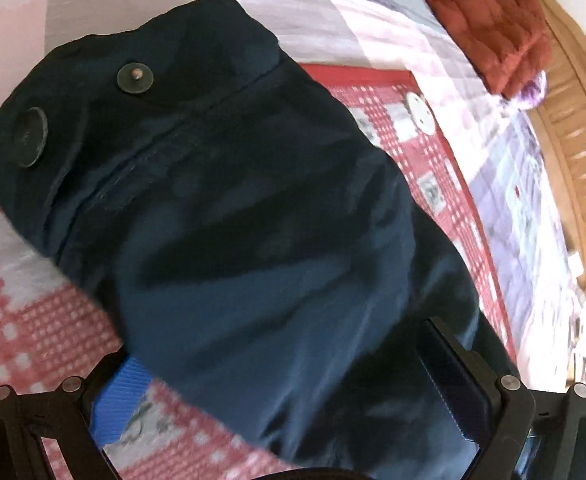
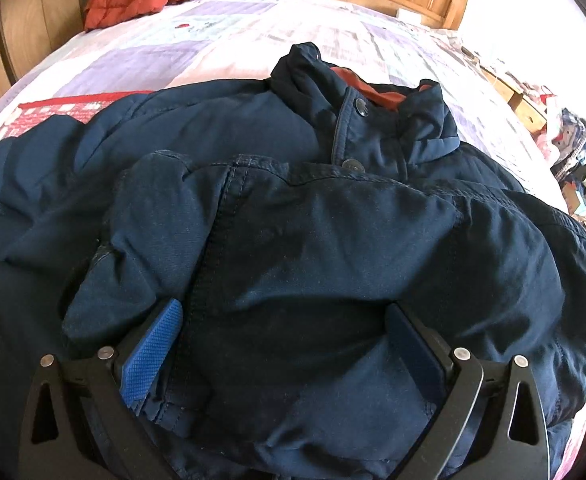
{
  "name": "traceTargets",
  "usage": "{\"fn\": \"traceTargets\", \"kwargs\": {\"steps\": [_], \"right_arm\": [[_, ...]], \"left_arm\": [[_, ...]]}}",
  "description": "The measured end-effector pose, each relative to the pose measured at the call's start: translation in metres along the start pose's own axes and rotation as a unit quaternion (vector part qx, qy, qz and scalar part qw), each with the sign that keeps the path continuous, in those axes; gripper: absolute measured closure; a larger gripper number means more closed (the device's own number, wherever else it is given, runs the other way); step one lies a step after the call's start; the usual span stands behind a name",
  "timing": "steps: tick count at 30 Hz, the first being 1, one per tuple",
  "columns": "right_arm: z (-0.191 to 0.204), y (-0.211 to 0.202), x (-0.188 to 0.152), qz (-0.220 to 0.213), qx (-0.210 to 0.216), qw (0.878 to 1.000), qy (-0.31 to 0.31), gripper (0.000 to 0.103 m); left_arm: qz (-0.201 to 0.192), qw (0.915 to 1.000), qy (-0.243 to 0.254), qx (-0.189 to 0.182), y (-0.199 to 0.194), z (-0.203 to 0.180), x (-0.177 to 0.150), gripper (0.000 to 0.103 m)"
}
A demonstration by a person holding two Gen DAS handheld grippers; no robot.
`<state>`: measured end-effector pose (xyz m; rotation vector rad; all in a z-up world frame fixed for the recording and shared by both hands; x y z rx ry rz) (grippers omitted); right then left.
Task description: Fold large clothes
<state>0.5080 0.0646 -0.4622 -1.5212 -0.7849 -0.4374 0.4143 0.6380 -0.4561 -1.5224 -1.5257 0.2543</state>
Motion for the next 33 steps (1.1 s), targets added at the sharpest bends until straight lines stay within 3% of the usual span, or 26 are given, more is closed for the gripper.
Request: {"fn": "traceTargets", "kwargs": {"steps": [3, 7, 8, 10, 11, 15, 27, 33], "right_arm": [[0.0, 0.0, 0.0, 0.001, 0.001, 1.0, -0.002, 0.0], [0.001, 0.0, 0.0, -0.001, 0.004, 1.0, -0.004, 0.0], [0.001, 0.0, 0.0, -0.003, 0.004, 1.0, -0.004, 0.0], [0.001, 0.0, 0.0, -0.007, 0.003, 1.0, -0.004, 0.0], [0.001, 0.0, 0.0, -0.009, 0.002, 1.0, -0.004, 0.0], [0.001, 0.001, 0.0, -0.011, 0.002, 1.0, -0.004, 0.0], [0.004, -0.002, 0.007, -0.011, -0.008, 1.0, -0.015, 0.0], [0.018, -0.037, 0.042, -0.089, 0.003, 0.996, 0.029, 0.006]], "left_arm": [[-0.014, 0.9997, -0.019, 0.005, 0.009, 0.001, 0.01, 0.001], [-0.015, 0.9989, -0.038, -0.023, 0.018, -0.006, 0.022, 0.007], [-0.014, 0.999, -0.032, -0.029, 0.019, -0.008, 0.022, 0.013], [-0.018, 0.9986, -0.029, -0.041, 0.017, -0.007, 0.024, 0.036], [-0.019, 0.9983, -0.03, -0.046, 0.016, -0.006, 0.025, 0.063], [-0.025, 0.9976, -0.002, -0.065, 0.011, -0.013, 0.03, 0.079], [-0.099, 0.9852, 0.089, -0.108, -0.06, -0.06, 0.063, 0.082], [-0.109, 0.98, 0.119, -0.116, -0.073, -0.074, 0.072, 0.082]]}}
Point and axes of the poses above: each gripper's, at about its wrist camera, not at the fingertips, and y roughly the way its jaws point, z to its left, x to its top, the point moved 7 cm from there along y, roughly the way its jaws point, and after that the axes turned 15 degrees about -z, right-handed, at the moved point
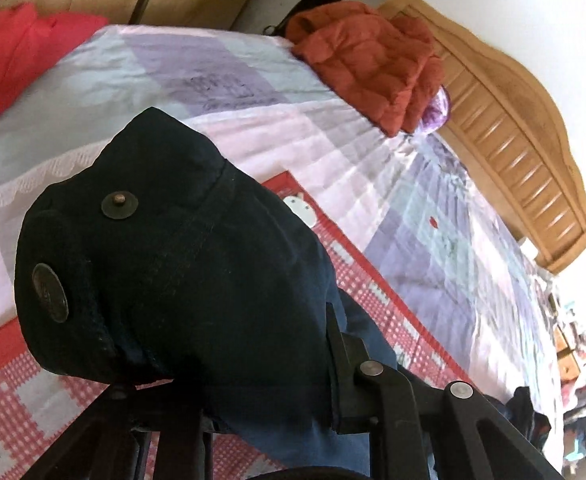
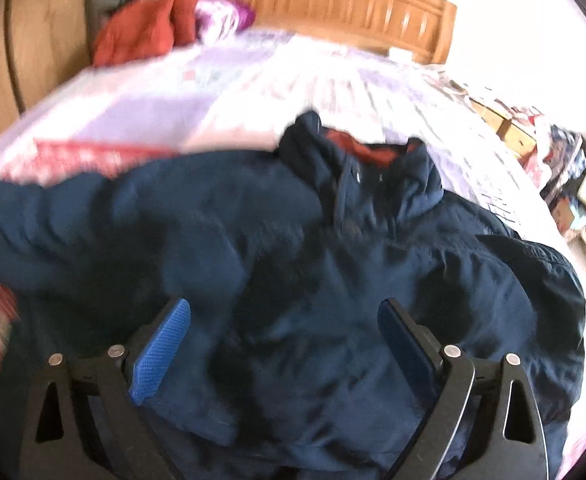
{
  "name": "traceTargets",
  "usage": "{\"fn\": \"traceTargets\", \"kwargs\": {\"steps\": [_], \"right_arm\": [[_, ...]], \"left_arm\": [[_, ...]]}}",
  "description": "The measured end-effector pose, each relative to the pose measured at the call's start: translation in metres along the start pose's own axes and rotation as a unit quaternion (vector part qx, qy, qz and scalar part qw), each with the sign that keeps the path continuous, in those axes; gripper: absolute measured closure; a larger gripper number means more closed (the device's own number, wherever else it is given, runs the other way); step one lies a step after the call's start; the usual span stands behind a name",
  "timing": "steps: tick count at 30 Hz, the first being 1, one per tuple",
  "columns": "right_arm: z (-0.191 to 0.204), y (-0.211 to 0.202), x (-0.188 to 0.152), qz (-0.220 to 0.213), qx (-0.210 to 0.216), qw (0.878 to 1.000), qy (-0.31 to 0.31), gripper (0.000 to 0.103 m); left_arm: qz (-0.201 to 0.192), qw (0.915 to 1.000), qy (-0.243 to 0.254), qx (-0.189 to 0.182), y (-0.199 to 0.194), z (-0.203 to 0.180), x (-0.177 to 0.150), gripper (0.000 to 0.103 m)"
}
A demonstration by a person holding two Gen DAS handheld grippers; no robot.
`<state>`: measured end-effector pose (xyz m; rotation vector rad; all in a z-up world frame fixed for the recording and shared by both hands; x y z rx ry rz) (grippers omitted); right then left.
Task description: Fold large clothes
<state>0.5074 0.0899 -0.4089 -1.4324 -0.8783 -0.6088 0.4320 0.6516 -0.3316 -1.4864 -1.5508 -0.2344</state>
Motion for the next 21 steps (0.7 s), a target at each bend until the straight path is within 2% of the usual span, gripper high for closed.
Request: {"fn": "traceTargets", "kwargs": {"steps": [2, 3, 4, 6, 7, 8, 11, 12, 13, 15, 17, 21], "right_arm": [[0.015, 0.004, 0.002, 0.01, 0.018, 1.0, 0.013, 0.006], [0.029, 0.011, -0.001, 0.022, 0.023, 0.999, -0.004, 0.006], [0.042, 0.02, -0.008, 0.041, 0.027, 0.999, -0.024, 0.006], [0.064, 0.041, -0.036, 0.108, 0.028, 0.991, -0.069, 0.004], [0.074, 0.046, -0.043, 0.109, 0.002, 0.986, -0.13, 0.003], [0.079, 0.042, -0.038, 0.09, -0.004, 0.986, -0.143, 0.003], [0.088, 0.022, -0.013, 0.033, 0.013, 0.994, -0.101, 0.005], [0.097, 0.013, 0.002, -0.004, 0.019, 0.995, -0.102, 0.005], [0.107, 0.011, 0.011, -0.022, 0.032, 0.993, -0.109, 0.005], [0.129, 0.023, 0.019, -0.01, 0.062, 0.991, -0.115, 0.005], [0.147, 0.055, 0.021, 0.042, 0.081, 0.99, -0.11, 0.005], [0.159, 0.095, 0.026, 0.083, 0.074, 0.99, -0.084, 0.005]], "left_arm": [[-0.004, 0.9999, 0.012, -0.003, -0.004, -0.007, 0.003, 0.082], [-0.008, 0.9998, 0.018, -0.007, -0.008, -0.012, 0.006, 0.082], [-0.01, 0.9995, 0.027, -0.011, -0.012, -0.017, 0.008, 0.082], [-0.014, 0.9985, 0.046, -0.026, -0.022, -0.03, 0.012, 0.082], [-0.017, 0.9974, 0.063, -0.03, -0.027, -0.039, 0.013, 0.082], [-0.021, 0.9959, 0.081, -0.035, -0.033, -0.048, 0.016, 0.082], [-0.027, 0.9921, 0.112, -0.051, -0.046, -0.067, 0.021, 0.082], [-0.029, 0.9907, 0.119, -0.06, -0.053, -0.074, 0.024, 0.083], [-0.032, 0.9892, 0.126, -0.068, -0.06, -0.081, 0.026, 0.083], [-0.037, 0.9856, 0.145, -0.079, -0.074, -0.096, 0.028, 0.083], [-0.041, 0.9819, 0.159, -0.095, -0.09, -0.11, 0.026, 0.084], [-0.045, 0.9787, 0.171, -0.105, -0.11, -0.122, 0.019, 0.084]]}}
Point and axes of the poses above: each gripper's, at about its wrist camera, not at the fingertips, and y roughly the way its jaws point, z to its left, x to its top, the point moved 7 cm from there along y, roughly the way its jaws point, and after that the axes turned 15 degrees about -z, right-handed, at the moved point
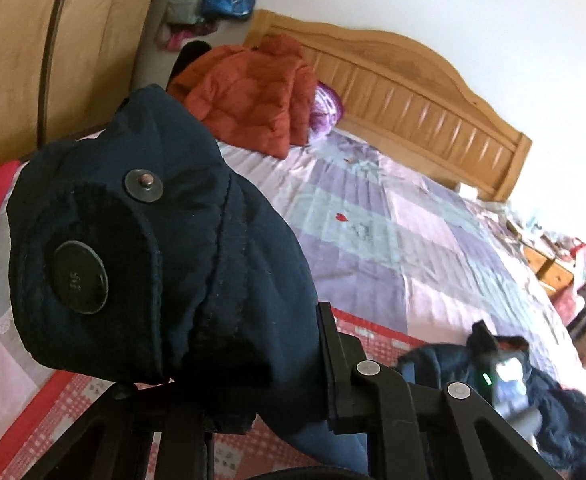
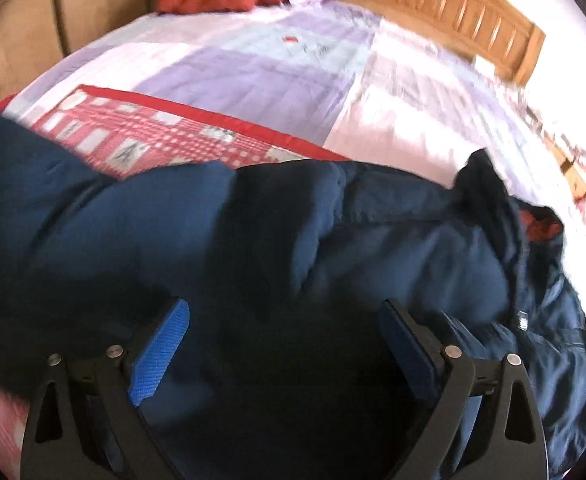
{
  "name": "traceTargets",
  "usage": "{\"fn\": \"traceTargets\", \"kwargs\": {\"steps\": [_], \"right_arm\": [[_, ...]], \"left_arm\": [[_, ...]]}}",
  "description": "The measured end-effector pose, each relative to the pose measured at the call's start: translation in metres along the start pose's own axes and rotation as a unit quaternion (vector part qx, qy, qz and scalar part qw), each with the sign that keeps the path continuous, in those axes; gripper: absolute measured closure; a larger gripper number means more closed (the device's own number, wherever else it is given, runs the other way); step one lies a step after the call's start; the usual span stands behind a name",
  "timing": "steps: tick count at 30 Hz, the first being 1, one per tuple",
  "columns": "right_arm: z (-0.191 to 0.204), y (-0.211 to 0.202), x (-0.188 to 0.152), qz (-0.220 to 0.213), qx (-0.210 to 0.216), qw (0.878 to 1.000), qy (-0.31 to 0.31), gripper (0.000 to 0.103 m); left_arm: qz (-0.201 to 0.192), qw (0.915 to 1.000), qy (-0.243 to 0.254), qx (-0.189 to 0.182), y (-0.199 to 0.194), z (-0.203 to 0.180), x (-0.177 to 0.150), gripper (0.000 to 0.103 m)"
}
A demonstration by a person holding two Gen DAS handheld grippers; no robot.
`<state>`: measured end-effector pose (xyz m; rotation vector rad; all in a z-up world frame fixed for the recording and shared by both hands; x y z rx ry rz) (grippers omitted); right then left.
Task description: Fold large clothes
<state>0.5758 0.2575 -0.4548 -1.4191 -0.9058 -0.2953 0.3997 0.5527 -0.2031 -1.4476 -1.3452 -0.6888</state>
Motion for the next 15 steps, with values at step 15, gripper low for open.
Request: {"fn": "traceTargets", "kwargs": {"steps": [15], "right_arm": [[0.022, 0.002, 0.019, -0.025, 0.011, 1.0, -0.002, 0.005]], "left_arm": [[0.006, 0.9999, -0.013, 0.008, -0.029, 0.009, -0.029, 0.085]]}}
Point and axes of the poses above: each gripper's, at about its wrist camera, not at the fingertips, and y roughly the way its jaws point, z to its left, x to its top, the point moved 7 cm from there along y, roughly the way its jaws point, and after that the axes turned 15 degrees about -z, right-handed, at the moved point
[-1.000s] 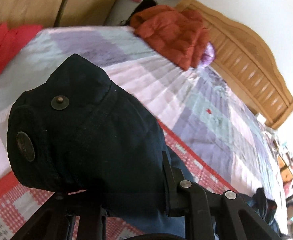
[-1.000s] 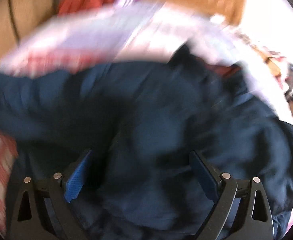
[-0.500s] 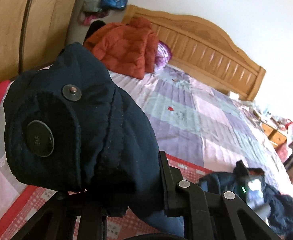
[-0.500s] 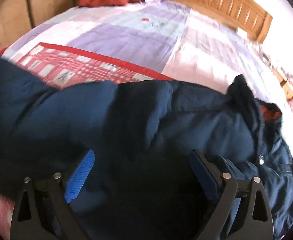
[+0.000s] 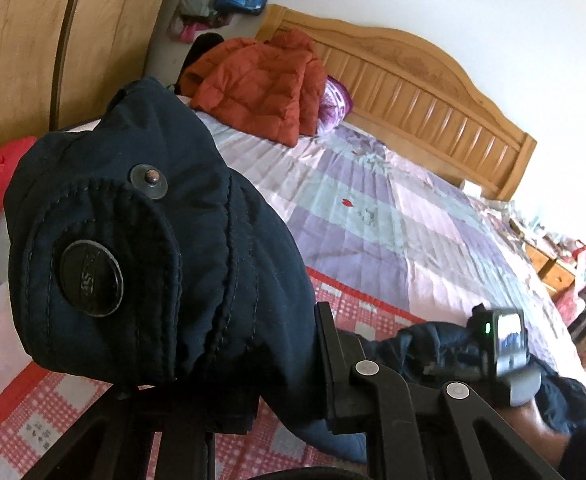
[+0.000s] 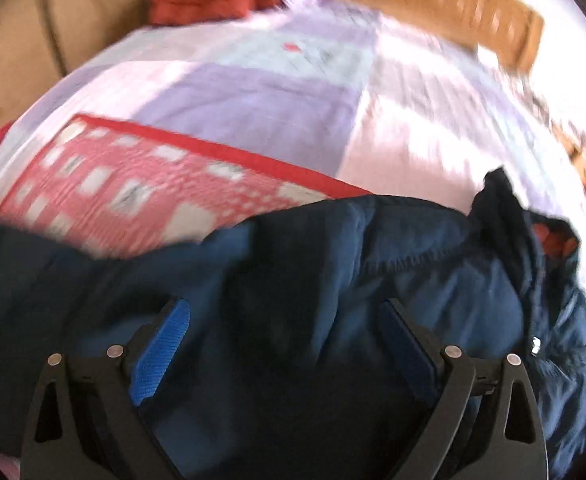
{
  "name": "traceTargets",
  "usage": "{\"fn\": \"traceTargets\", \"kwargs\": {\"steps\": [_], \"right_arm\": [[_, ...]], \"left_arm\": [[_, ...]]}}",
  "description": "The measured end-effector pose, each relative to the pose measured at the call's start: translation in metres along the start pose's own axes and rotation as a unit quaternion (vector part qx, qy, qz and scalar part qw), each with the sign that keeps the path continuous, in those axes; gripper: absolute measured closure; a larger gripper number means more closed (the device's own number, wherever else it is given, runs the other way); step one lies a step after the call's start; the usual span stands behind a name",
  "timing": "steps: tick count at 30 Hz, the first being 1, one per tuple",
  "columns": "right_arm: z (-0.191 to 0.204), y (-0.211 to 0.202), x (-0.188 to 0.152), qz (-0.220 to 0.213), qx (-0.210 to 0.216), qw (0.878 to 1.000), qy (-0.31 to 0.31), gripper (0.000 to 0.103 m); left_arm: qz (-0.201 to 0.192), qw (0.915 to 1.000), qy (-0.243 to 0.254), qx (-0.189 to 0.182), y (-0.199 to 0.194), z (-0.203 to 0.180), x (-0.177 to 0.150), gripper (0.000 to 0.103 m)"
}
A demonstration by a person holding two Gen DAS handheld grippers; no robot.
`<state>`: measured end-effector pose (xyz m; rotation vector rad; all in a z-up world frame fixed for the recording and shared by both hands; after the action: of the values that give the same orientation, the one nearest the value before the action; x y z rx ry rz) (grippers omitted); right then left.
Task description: Fold large clothes
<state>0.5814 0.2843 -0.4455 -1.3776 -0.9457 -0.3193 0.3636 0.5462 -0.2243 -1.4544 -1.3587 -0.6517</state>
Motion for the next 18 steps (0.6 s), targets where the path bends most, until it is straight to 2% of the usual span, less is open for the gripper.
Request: {"fn": "traceTargets", "kwargs": {"steps": [1, 3, 5, 7, 8, 10, 11, 15, 18], "right_arm": [[0.008, 0.0, -0.007, 0.0, 0.002, 1.0, -0.019, 0.005], [0.02, 0.014, -0.017, 0.025, 0.009, 0.999, -0.037, 0.005], [0.031, 0.047, -0.014, 0.054, -0.001, 0.998, -0.045, 0.005], [0.022, 0.064, -0.006, 0.068, -0.009, 0.997, -0.023, 0.001], [0.011, 0.066, 0.0, 0.069, -0.009, 0.997, 0.016, 0.001], [0.001, 0.055, 0.007, 0.057, 0.009, 0.995, 0.077, 0.001], [-0.002, 0.045, 0.009, 0.047, 0.019, 0.995, 0.084, 0.001], [-0.008, -0.007, 0.011, 0.0, 0.019, 1.0, 0.02, 0.001], [-0.029, -0.048, 0.006, -0.027, 0.026, 0.999, 0.024, 0.001]], "left_arm": [[0.0, 1.0, 0.0, -0.003, -0.001, -0.001, 0.0, 0.085], [0.001, 0.9998, 0.015, -0.01, -0.005, -0.008, 0.0, 0.085], [0.006, 0.9992, 0.032, -0.022, -0.008, -0.022, -0.002, 0.085], [0.01, 0.9986, 0.042, -0.032, -0.011, -0.033, -0.005, 0.085], [0.01, 0.9981, 0.049, -0.036, -0.012, -0.04, -0.006, 0.085], [0.005, 0.9969, 0.063, -0.046, -0.015, -0.055, -0.005, 0.085], [0.003, 0.9967, 0.065, -0.049, -0.016, -0.058, -0.003, 0.085], [0.004, 0.9941, 0.084, -0.069, -0.017, -0.089, 0.004, 0.085], [0.014, 0.9903, 0.105, -0.09, -0.013, -0.121, 0.007, 0.085]]}}
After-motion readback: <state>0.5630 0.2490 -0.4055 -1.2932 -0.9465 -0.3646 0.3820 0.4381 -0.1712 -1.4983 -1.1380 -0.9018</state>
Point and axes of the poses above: each gripper's, at about its wrist camera, not at the fingertips, and y roughly the way its jaws point, z to its left, x to its top, the point moved 7 cm from there along y, roughly the way its jaws point, and after that the axes turned 15 degrees about -z, right-handed, at the moved point
